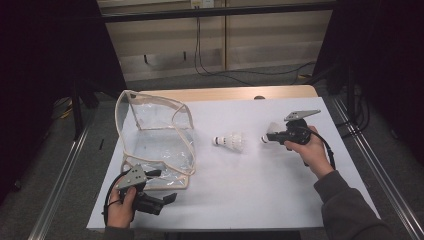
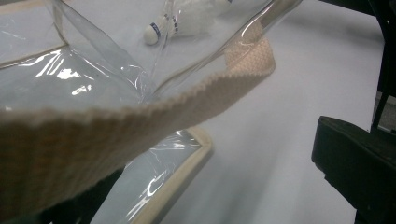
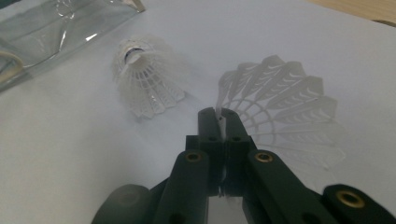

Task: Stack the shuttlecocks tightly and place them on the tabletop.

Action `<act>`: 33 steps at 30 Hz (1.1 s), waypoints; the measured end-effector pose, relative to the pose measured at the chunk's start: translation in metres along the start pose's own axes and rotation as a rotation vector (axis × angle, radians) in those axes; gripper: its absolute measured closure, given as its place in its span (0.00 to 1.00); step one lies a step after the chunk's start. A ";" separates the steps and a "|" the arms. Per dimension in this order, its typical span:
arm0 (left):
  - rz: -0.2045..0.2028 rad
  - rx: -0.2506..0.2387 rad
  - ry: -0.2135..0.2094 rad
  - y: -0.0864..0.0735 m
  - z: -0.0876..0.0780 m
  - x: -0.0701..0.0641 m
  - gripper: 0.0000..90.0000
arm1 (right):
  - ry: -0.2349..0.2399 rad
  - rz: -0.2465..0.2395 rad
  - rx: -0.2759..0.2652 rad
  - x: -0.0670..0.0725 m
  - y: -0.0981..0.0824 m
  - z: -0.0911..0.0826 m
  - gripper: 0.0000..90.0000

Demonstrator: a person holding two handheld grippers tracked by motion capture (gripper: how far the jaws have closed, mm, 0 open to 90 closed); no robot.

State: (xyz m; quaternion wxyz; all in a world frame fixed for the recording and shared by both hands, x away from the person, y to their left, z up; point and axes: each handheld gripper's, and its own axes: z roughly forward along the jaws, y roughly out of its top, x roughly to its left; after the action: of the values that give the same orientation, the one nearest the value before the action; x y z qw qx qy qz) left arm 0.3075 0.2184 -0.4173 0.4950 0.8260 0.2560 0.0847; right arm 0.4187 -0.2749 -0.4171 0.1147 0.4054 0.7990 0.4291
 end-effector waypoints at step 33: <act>0.003 0.003 0.004 0.000 0.001 0.000 0.03 | 0.075 0.024 -0.063 0.023 -0.010 0.010 0.99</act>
State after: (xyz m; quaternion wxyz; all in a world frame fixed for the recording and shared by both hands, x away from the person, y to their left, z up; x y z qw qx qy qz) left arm 0.3079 0.2177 -0.4172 0.4930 0.8270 0.2560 0.0867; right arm 0.4039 -0.2551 -0.4275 0.0923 0.3949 0.7839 0.4701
